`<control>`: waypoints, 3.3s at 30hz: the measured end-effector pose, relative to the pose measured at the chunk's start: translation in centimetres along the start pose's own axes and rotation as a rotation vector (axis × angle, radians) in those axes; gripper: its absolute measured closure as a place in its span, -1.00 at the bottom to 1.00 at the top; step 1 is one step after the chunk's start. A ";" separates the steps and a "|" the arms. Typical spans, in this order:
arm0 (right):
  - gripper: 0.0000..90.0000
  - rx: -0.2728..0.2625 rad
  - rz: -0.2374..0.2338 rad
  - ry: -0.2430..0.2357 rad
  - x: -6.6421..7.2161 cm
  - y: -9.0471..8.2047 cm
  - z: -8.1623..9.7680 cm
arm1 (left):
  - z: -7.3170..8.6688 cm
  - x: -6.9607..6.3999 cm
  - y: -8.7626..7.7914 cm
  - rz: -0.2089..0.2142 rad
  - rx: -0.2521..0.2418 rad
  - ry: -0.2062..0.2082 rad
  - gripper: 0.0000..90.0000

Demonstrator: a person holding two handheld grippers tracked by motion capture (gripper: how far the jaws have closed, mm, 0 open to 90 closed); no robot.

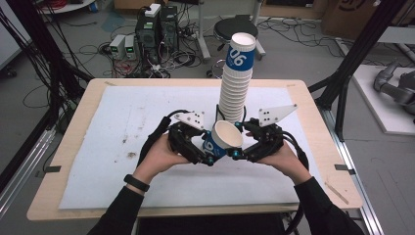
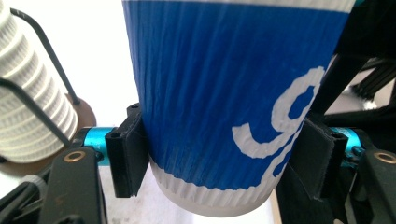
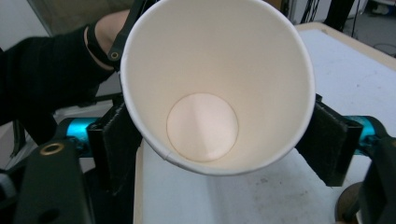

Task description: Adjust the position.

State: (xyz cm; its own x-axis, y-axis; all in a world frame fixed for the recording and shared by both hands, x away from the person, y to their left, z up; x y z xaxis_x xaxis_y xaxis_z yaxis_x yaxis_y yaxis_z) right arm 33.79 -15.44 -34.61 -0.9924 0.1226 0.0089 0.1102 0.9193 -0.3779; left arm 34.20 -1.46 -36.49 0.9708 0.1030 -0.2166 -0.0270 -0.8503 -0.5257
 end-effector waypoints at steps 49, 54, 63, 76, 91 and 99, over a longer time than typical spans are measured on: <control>-0.46 -0.073 -0.007 0.025 0.3 0.8 -0.9 | -1.2 -0.3 0.4 0.008 -0.157 -0.044 -0.50; -0.46 -0.080 0.000 0.026 0.3 0.8 -0.9 | -1.2 -0.3 0.3 0.021 -0.172 -0.044 -0.43; -0.53 -0.107 -0.005 0.037 0.3 0.8 -1.0 | -1.4 -0.4 0.0 0.026 -0.198 -0.049 -0.43; -0.59 -0.147 0.023 0.032 -0.4 -0.7 -0.9 | -1.9 -0.2 -2.0 -0.004 -0.241 -0.043 -0.43; -0.58 -0.077 0.037 0.015 -0.5 0.7 0.6 | -2.6 -0.3 -3.1 -0.032 -0.290 -0.047 -0.43; -0.57 -0.057 0.022 0.006 0.0 1.9 0.9 | -2.8 -0.5 -2.8 -0.028 -0.298 -0.048 -0.43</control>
State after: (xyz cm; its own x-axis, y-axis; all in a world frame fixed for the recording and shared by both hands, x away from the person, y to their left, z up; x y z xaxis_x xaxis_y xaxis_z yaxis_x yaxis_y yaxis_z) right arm 33.99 -14.01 -36.16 -0.9895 0.1447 0.0070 0.1346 0.9363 -0.3244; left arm 34.46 -0.62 -32.58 0.9576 0.1467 -0.2481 0.0775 -0.9602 -0.2684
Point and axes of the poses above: each handheld gripper's, and its own axes: y roughly forward along the jaws, z roughly out of its underside, x roughly to its left, the point moved 7 cm from there along y, roughly forward along the jaws, and after that the axes turned 7 degrees about -y, right-handed, at the moved point
